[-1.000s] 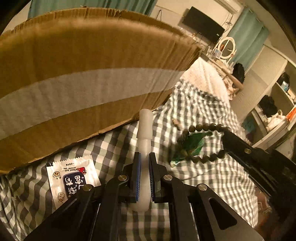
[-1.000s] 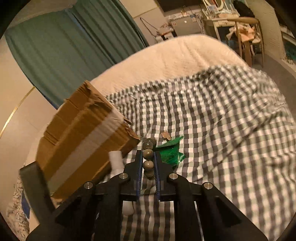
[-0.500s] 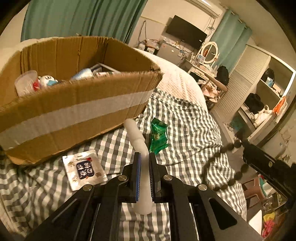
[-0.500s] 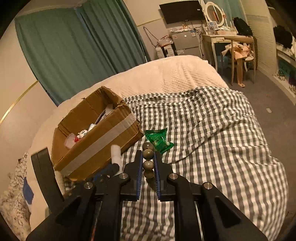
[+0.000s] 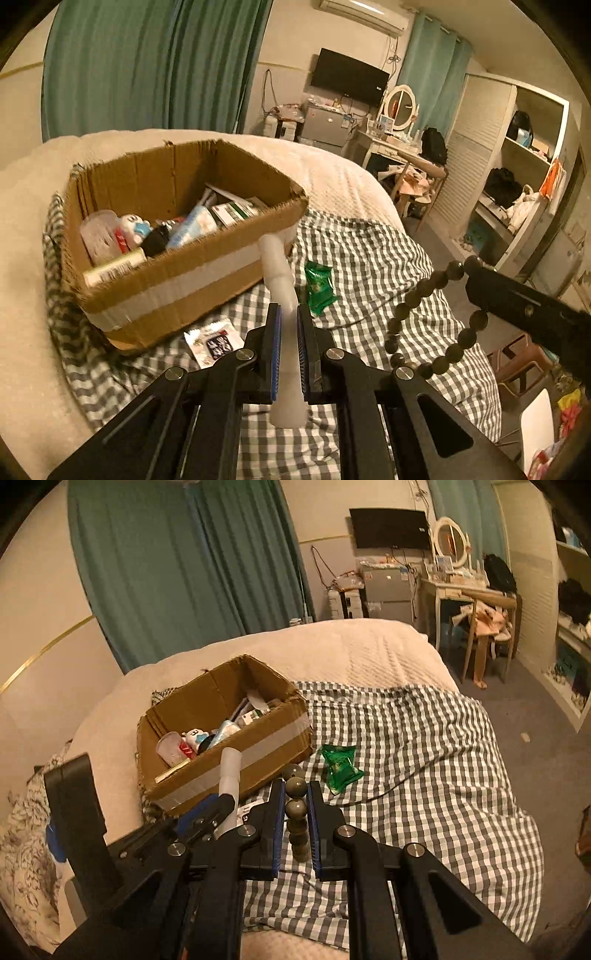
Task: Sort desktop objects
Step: 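Carry both items into the cardboard box and open both grippers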
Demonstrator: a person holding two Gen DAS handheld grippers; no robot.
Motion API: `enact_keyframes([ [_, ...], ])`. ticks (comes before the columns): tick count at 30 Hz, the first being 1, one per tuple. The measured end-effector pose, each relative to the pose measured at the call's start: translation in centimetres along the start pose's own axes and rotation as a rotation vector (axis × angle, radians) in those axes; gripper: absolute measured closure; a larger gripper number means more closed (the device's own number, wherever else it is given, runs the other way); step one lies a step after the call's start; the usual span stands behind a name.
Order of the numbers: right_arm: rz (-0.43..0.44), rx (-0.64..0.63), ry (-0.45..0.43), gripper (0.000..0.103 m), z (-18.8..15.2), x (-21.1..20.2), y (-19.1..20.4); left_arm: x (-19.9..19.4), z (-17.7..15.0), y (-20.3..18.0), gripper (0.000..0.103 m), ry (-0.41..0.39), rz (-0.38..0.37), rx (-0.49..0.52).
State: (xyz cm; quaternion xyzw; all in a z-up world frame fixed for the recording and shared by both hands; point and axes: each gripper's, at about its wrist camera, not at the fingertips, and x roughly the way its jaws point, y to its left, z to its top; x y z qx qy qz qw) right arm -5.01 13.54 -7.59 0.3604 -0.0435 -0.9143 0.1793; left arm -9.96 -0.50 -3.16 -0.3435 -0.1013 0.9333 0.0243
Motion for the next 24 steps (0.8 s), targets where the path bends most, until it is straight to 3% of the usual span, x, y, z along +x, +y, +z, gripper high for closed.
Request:
enact_keyframes([
  [12, -0.005, -0.136, -0.003, 0.092, 3.2, 1.1, 5.3, -2.0, 5.0, 3.0, 0.095, -0.061, 0.026, 0.005],
  [17, 0.012, -0.191, -0.02, 0.092, 5.8, 3.0, 7.3, -1.1, 8.8, 6.3, 0.095, -0.073, 0.058, -0.038],
  [24, 0.076, -0.207, -0.04, 0.092, 9.8, 7.2, 9.3, 1.0, 12.9, 10.0, 0.095, -0.084, 0.128, -0.015],
])
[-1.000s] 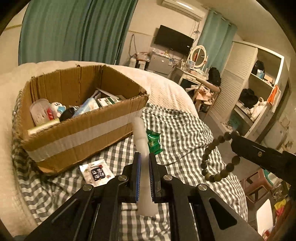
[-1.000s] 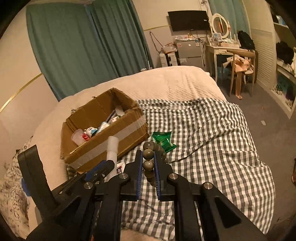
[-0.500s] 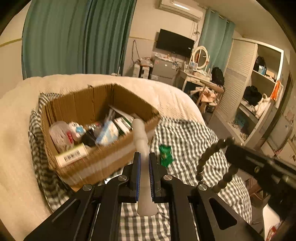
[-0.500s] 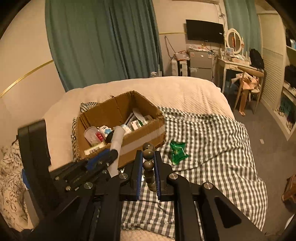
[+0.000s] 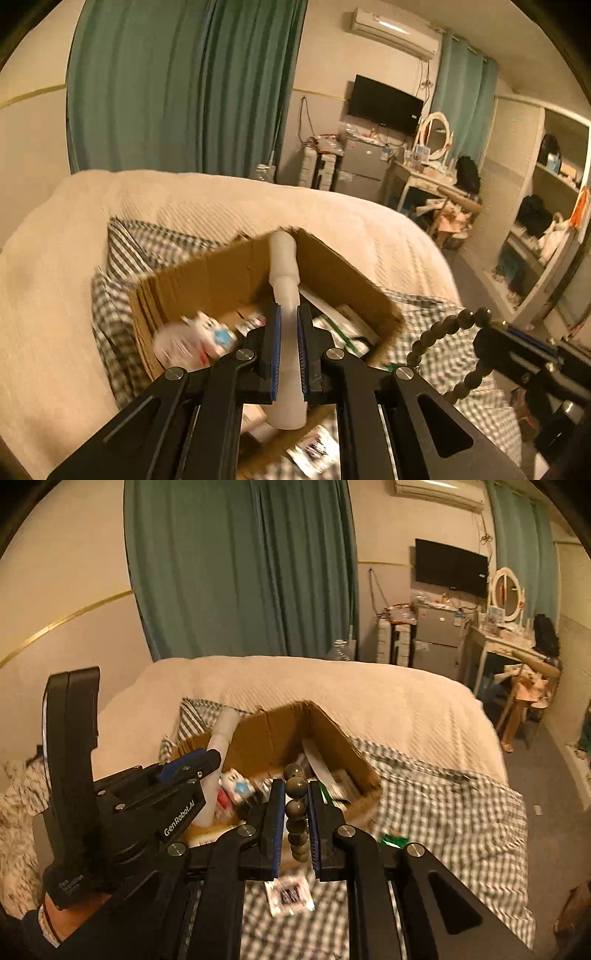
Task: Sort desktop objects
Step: 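Carry both items into the cardboard box and open both grippers, then move both grippers back to the white sachet and green packet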
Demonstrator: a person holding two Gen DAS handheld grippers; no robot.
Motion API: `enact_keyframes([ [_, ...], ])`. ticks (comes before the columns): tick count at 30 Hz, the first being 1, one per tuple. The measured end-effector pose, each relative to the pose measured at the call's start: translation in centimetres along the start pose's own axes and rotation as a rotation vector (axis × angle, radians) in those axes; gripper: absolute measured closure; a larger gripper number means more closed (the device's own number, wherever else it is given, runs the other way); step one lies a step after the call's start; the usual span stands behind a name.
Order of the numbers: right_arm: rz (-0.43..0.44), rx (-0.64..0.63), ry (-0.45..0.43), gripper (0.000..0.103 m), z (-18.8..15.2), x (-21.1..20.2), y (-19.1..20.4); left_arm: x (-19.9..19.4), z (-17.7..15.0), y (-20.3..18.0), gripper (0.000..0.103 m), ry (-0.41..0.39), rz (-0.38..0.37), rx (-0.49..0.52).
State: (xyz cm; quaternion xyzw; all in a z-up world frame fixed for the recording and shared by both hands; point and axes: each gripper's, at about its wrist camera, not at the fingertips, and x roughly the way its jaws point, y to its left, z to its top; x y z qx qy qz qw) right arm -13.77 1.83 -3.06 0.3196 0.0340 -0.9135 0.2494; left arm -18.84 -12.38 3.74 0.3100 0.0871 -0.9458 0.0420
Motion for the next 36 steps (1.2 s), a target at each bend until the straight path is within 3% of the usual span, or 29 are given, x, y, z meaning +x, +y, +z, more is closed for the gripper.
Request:
enact_keyframes([
  [6, 0.027, -0.004, 0.02, 0.092, 2.4, 4.6, 0.3, 3.3, 2.0, 1.5, 0.095, 0.022, 0.023, 0.031],
  [20, 0.064, 0.045, 0.062, 0.092, 3.5, 11.7, -0.3, 9.6, 3.8, 4.1, 0.092, 0.111, 0.037, 0.024],
  [22, 0.048, 0.055, 0.05, 0.09, 3.7, 11.5, -0.3, 9.6, 3.7, 3.8, 0.083, 0.121, 0.062, 0.042],
  [23, 0.034, 0.067, 0.046, 0.08, 3.6, 11.1, -0.6, 9.4, 3.6, 3.8, 0.07, 0.119, 0.061, 0.055],
  [24, 0.01, 0.084, 0.035, 0.064, 3.6, 10.6, -0.9, 9.2, 3.5, 3.7, 0.043, 0.118, 0.07, 0.068],
  [26, -0.014, 0.125, 0.011, 0.056, 3.2, 9.2, -1.6, 8.2, 3.1, 3.9, 0.018, 0.088, 0.125, 0.068],
  [28, 0.006, 0.138, -0.001, 0.056, 2.8, 7.4, -2.1, 7.3, 2.9, 4.0, 0.017, 0.064, 0.145, 0.068],
  [32, -0.038, 0.124, -0.002, 0.056, 2.5, 3.9, -2.5, 5.3, 3.0, 3.6, 0.017, 0.099, 0.197, 0.09],
  [36, -0.053, 0.15, -0.034, 0.056, 2.1, -1.0, -2.7, 1.3, 3.3, 2.7, 0.012, 0.072, 0.16, 0.053],
])
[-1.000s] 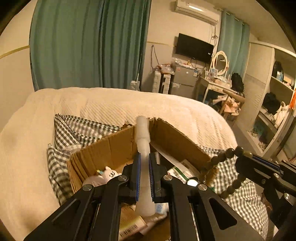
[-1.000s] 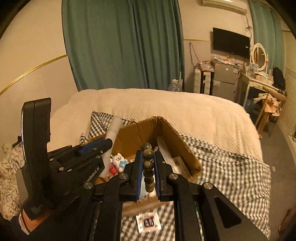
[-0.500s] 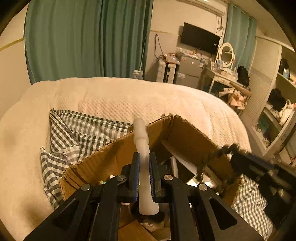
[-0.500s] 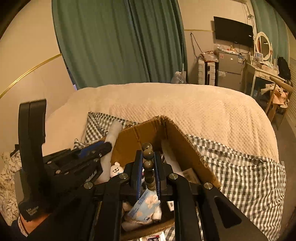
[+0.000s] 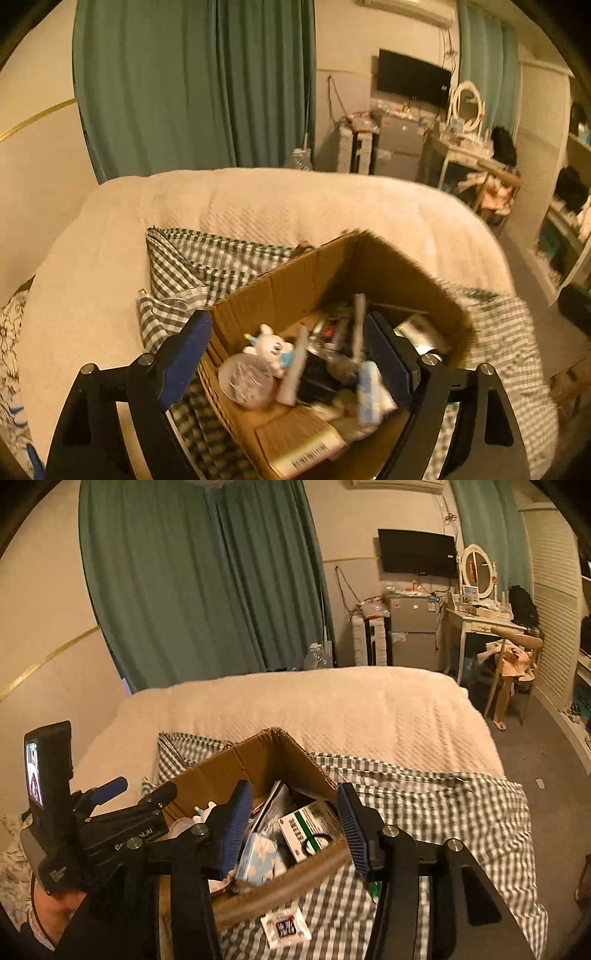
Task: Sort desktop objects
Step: 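Move both grippers back to the white sachet and green packet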
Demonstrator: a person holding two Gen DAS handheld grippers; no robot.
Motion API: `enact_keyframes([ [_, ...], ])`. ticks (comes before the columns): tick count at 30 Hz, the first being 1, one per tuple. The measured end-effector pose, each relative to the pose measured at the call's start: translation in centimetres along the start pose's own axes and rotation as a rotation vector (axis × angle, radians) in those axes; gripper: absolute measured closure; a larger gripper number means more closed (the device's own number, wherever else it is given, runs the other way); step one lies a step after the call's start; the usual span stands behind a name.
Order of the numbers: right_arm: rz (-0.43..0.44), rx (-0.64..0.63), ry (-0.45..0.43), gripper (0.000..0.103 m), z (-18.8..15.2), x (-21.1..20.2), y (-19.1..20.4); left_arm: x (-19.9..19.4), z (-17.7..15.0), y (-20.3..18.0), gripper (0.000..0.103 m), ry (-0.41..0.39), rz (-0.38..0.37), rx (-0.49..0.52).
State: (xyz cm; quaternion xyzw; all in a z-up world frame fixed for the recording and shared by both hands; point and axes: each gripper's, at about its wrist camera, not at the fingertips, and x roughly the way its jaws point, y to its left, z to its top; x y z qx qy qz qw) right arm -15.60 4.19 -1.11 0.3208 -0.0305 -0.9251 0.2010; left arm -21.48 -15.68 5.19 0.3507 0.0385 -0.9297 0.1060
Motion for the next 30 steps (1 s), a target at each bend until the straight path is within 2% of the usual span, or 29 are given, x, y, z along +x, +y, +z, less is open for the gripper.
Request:
enact_keyframes([
  [5, -0.027, -0.004, -0.049, 0.056, 0.8, -5.3, -0.8, -6.4, -0.1, -2.2, 0.007, -0.08, -0.038, -0.007],
  [9, -0.066, -0.003, -0.071, 0.042, -0.5, -9.9, -1.4, -11.3, -0.9, -4.4, 0.007, -0.159, -0.077, -0.016],
  [17, -0.123, 0.064, -0.048, 0.036, -4.5, -14.5, -4.5, -15.3, -3.4, -8.2, 0.004, -0.152, -0.137, 0.021],
  [22, -0.155, 0.077, -0.034, 0.033, -6.6, -16.2, -6.0, -15.9, -5.7, -9.8, 0.0, -0.148, -0.156, 0.064],
  [28, -0.175, 0.085, -0.034, 0.032, -8.7, -16.8, -8.0, -13.6, -9.1, -11.3, 0.0, -0.099, -0.135, 0.06],
  [30, -0.181, 0.089, -0.035, 0.032, -9.3, -16.7, -8.9, -12.9, -10.1, -11.6, 0.0, -0.092, -0.154, 0.056],
])
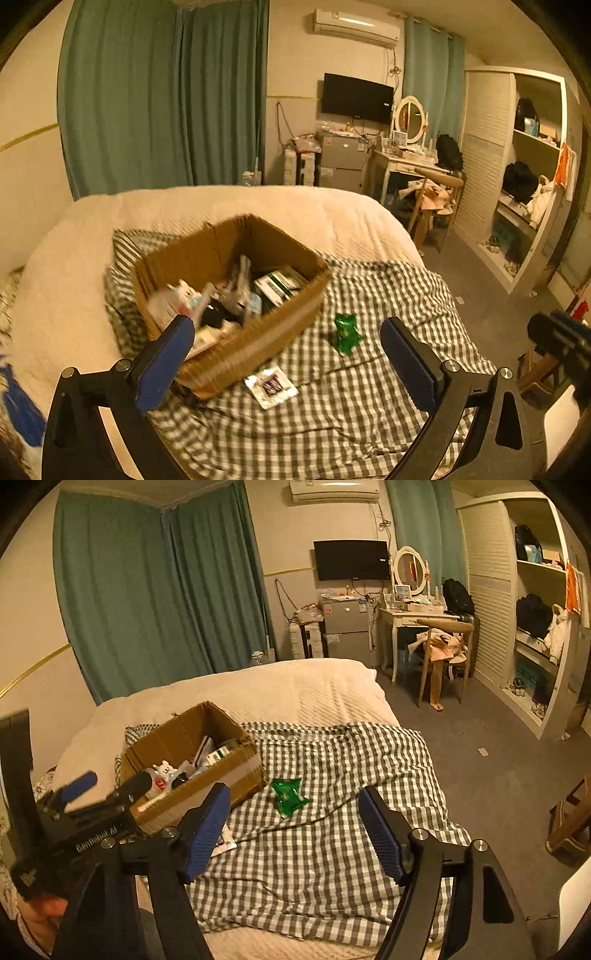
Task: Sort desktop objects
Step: 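Move both grippers back to the white sachet and green packet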
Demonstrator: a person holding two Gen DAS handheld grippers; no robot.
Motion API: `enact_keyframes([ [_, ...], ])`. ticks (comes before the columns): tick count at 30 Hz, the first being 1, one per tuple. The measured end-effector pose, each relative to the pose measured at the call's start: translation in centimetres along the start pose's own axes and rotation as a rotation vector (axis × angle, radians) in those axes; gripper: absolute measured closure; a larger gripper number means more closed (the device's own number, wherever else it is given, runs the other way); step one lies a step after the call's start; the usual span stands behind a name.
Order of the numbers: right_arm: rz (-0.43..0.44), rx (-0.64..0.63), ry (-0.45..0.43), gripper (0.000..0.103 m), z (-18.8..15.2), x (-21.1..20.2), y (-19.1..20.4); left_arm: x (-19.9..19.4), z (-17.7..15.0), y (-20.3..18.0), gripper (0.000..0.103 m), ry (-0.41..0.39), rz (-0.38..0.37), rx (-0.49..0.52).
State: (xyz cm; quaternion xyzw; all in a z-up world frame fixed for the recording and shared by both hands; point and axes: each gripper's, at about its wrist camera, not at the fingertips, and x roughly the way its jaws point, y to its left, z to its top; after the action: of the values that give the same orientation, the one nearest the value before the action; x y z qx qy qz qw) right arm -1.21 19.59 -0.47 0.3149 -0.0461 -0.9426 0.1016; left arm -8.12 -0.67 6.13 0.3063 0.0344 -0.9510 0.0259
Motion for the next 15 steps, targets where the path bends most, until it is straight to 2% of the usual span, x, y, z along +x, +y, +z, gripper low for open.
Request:
enact_keyframes([
  [2, -0.014, 0.0, 0.001, 0.032, -0.5, 0.7, -0.8, 1.3, -1.4, -0.4, 0.0, 0.031, -0.018, 0.0],
  [5, -0.022, 0.012, -0.003, 0.032, -1.4, 2.1, -1.8, 3.3, -3.8, -0.5, 0.0, 0.057, 0.045, -0.037],
  [8, -0.021, 0.015, 0.002, 0.031, -2.6, 4.3, -2.6, 5.4, -6.1, -0.1, 0.0, 0.057, 0.108, -0.109],
  [11, -0.034, -0.024, 0.0, 0.031, -4.0, 6.8, -2.7, 7.8, -8.0, 0.5, 0.0, 0.047, 0.122, -0.176],
  [15, -0.016, -0.063, 0.025, 0.031, -5.6, 10.6, -2.8, 10.9, -9.6, 1.1, 0.0, 0.046, 0.154, -0.213],
])
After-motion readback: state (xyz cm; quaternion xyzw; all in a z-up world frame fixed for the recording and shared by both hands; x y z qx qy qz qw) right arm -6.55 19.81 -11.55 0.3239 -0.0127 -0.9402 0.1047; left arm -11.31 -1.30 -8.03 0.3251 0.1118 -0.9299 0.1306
